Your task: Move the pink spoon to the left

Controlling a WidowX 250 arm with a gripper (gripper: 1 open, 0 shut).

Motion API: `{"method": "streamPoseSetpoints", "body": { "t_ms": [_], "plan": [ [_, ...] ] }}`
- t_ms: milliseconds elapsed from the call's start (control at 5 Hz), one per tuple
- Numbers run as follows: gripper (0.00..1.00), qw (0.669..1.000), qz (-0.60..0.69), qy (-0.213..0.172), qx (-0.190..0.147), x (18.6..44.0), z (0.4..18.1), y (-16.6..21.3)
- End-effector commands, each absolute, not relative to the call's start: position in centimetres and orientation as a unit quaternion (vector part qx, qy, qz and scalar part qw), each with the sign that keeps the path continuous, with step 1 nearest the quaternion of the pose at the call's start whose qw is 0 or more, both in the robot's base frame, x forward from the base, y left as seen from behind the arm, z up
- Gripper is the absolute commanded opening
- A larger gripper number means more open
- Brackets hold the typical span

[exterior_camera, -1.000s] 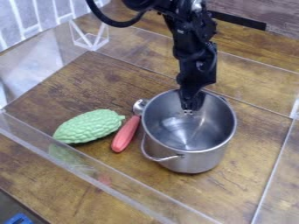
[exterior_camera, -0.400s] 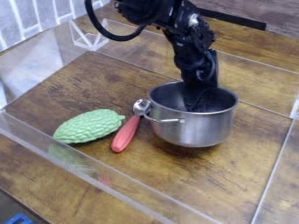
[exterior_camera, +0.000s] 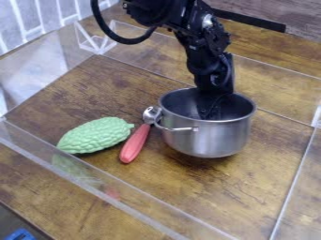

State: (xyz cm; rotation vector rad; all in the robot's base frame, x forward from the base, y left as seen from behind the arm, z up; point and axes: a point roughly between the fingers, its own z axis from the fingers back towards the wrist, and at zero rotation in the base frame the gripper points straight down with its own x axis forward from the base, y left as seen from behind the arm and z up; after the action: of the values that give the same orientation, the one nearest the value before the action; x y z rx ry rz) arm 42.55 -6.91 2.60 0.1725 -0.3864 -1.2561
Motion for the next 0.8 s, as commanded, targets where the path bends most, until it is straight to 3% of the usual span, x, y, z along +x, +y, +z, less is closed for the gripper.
{"method": "streamPoseSetpoints", "body": {
  "t_ms": [0, 600],
  "plan": [
    [0.0, 0.799, -0.581, -0.143, 0.062, 40.69, 0.81, -5.74],
    [0.0, 0.804, -0.574, -0.142, 0.055, 40.47, 1.1, -5.6]
  ]
}}
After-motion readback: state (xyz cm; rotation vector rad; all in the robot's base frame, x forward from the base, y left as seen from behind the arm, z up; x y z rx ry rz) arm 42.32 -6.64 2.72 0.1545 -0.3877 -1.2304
